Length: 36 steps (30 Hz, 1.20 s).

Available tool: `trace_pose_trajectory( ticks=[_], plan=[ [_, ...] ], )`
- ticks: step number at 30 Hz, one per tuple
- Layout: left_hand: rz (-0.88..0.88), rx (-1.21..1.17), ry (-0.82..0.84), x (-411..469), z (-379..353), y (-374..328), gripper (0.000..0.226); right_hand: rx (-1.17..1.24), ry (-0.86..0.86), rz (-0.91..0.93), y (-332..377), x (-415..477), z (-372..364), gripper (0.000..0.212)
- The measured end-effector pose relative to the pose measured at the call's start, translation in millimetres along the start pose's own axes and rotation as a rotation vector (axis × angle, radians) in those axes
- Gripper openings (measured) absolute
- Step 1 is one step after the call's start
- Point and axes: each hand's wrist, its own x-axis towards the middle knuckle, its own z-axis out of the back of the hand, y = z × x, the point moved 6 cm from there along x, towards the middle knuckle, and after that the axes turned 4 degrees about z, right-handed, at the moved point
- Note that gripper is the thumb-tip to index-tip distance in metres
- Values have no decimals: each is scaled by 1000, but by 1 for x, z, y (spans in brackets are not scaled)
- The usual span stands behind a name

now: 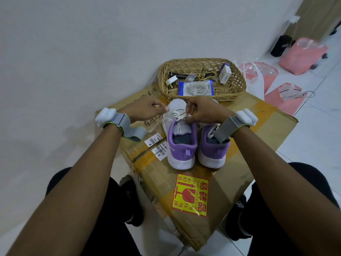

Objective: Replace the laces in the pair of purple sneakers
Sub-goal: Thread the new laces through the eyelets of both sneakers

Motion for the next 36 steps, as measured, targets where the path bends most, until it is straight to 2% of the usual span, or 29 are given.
trace_pose_trajectory(
  ticks=[2,3,7,10,15,19,27,30,34,36],
  plan=[
    [61,-220,-47,0,1,-5,23,35,80,-81,-6,-4,3,23],
    [56,-252,-69,-1,1,-9,18,61,136,-119,-8,-7,3,25],
    [-97,-91,-105,-6,-9,-31,32,180,250,-176,-12,-13,5,28],
    [-248,-73,-100,-10,-19,-42,19,300,294,-209,-17,-17,5,23],
    [-354,-38,-69,-11,-35,-55,6,491,297,-273,-34,-15,0,25],
    [-389,107,-74,-8,-48,-60,5,509,303,-267,-34,-15,0,18],
    [-358,153,-148,-8,-54,-67,7,556,309,-277,-37,-18,-1,25],
    [-353,152,-140,-9,-53,-70,7,485,327,-228,-34,-20,2,19],
    [-339,64,-96,-10,-57,-70,36,343,277,-180,-27,-22,6,7],
    [-342,49,-70,-11,-56,-69,43,295,273,-195,-26,-21,6,6]
  ],
)
